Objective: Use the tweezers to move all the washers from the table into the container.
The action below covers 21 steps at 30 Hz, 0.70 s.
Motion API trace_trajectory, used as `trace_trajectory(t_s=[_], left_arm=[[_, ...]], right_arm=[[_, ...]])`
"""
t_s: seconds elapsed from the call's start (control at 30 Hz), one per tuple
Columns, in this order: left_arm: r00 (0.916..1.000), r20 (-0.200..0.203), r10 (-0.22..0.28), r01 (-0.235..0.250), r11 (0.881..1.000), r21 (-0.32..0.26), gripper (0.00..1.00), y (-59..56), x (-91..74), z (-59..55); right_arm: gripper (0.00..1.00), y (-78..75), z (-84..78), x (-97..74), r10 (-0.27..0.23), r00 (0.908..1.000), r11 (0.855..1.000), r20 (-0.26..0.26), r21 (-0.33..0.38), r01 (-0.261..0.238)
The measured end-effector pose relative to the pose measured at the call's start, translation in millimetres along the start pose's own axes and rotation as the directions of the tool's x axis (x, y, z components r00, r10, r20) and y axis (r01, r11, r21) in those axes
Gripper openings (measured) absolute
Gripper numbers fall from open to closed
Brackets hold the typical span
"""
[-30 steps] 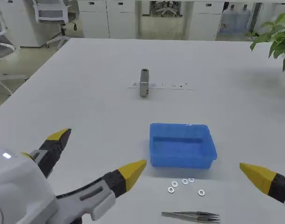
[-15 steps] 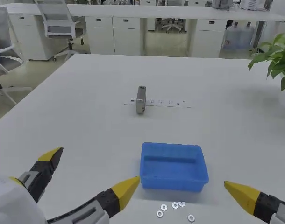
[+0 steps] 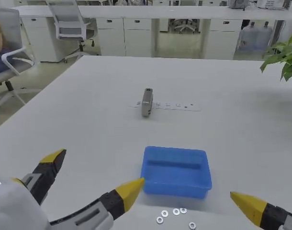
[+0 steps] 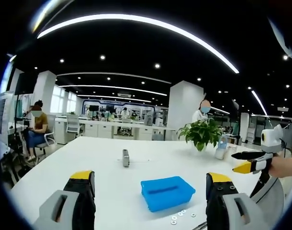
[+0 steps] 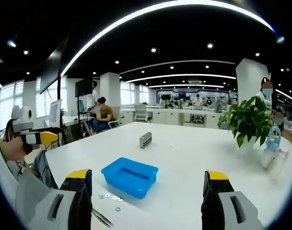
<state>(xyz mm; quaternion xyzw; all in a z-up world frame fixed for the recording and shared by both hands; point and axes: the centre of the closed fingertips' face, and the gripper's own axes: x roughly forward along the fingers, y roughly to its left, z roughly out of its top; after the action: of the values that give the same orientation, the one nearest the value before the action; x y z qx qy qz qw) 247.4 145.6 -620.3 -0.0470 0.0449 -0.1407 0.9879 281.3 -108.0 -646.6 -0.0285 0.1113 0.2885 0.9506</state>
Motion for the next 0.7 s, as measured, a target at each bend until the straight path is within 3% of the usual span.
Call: trace_trajectory(t_s=[0.17, 0.3, 0.37, 0.47, 0.6, 0.7], left_arm=[[0.9999, 0.017, 0.0, 0.001, 0.999, -0.039, 0.99, 0.5, 7.9, -3.3], [0.9989, -0.014, -0.046, 0.046, 0.999, -0.005, 0.99, -8.2, 16.6, -6.0], [0.9988, -0.01, -0.047, 0.047, 0.999, 0.0, 0.99, -10.0, 16.9, -2.7], [0.999, 0.01, -0.044, 0.044, 0.998, -0.05, 0.99, -12.4, 17.4, 3.2], [0.9987, -0.003, -0.05, 0.05, 0.999, -0.012, 0.99, -16.3, 17.6, 2.3], [0.9987, -0.009, -0.05, 0.05, 0.998, -0.024, 0.99, -14.9, 15.0, 0.5]], right_arm=[[0.95, -5.0, -0.2, -4.5, -0.022, 0.9997, 0.999, -0.012, -0.038, 0.022], [0.97, -12.4, -1.7, -10.6, -0.045, 0.999, 0.999, -0.003, -0.008, 0.045], [0.98, -16.7, 1.5, -13.3, -0.067, 0.9975, 0.998, 0.022, -0.007, 0.067], [0.98, -19.7, 1.9, -14.1, -0.088, 0.9959, 0.996, 0.023, 0.003, 0.088], [0.98, -12.5, 0.4, -16.2, -0.074, 0.997, 0.997, 0.024, 0.01, 0.074], [0.98, -10.3, -4.6, -16.0, -0.072, 0.9974, 0.997, 0.01, 0.008, 0.072]])
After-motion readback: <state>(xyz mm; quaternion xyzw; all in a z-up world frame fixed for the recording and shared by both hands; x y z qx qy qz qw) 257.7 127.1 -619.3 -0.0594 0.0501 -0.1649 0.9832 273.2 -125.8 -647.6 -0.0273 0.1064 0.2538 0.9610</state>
